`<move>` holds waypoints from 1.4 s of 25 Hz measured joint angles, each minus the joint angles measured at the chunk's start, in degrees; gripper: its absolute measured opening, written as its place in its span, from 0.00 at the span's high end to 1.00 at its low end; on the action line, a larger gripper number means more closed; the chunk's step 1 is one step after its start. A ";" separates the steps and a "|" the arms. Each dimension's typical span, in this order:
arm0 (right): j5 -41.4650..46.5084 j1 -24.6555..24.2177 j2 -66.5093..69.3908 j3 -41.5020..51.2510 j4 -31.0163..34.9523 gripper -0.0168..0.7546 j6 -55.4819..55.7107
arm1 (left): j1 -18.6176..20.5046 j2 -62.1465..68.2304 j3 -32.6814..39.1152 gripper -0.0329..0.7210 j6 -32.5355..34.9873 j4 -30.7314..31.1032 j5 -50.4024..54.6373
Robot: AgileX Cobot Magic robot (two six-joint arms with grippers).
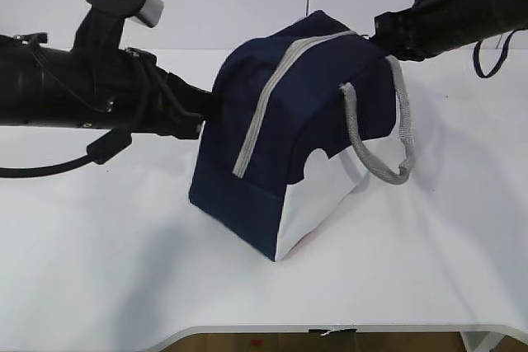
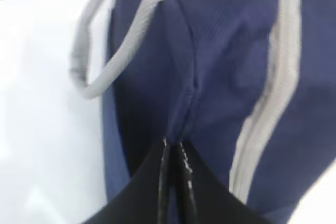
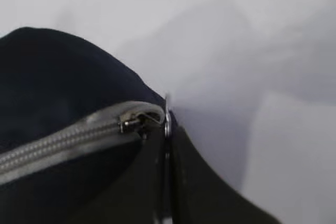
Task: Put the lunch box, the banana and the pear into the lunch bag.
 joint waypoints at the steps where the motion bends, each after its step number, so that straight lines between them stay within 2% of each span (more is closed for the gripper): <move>1: 0.53 0.00 -0.26 0.00 -1.26 0.97 0.81 | 0.00 -0.16 0.00 0.96 0.00 -0.04 -0.98; 9: 9.37 0.00 -2.89 0.00 -9.21 0.97 5.38 | 0.00 -2.34 0.00 0.96 0.00 -0.69 -9.08; 19: 25.71 0.00 -3.53 0.00 -10.67 0.97 7.77 | 0.00 -2.39 -1.76 0.96 0.00 -0.72 -15.28; 35: 27.32 0.00 -8.20 0.00 -10.92 0.97 11.89 | 0.00 -2.39 -3.45 0.96 0.00 1.49 -19.76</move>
